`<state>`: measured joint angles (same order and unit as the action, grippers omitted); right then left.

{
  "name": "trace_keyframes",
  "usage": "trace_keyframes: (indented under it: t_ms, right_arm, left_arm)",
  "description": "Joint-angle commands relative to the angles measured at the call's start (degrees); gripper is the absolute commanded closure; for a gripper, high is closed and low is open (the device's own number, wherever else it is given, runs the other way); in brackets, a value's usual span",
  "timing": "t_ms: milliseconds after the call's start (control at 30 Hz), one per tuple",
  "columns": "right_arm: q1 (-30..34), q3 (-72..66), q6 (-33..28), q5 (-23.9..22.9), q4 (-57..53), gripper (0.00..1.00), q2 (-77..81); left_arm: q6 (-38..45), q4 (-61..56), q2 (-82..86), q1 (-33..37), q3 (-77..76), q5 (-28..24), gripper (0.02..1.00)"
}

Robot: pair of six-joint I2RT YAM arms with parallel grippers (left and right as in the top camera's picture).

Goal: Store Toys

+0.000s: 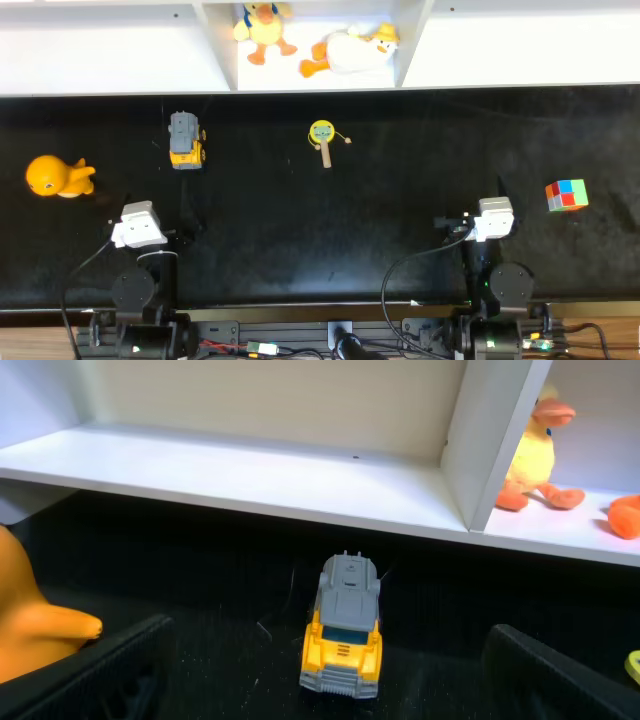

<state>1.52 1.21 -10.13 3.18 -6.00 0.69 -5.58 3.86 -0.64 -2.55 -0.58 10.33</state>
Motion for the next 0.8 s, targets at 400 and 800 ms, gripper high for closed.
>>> trace_keyframes:
  t_ms: [400, 800]
  right_arm:
    - [0.4, -0.3, 0.0, 0.1, 0.4, 0.005, -0.5]
    - [0.4, -0.3, 0.0, 0.1, 0.4, 0.005, -0.5]
  left_arm:
    - [1.0, 1.1, 0.5, 0.2, -0.5, -0.4, 0.020]
    - [1.0, 15.7, -5.0, 1.7, -12.3, -0.4, 0.020]
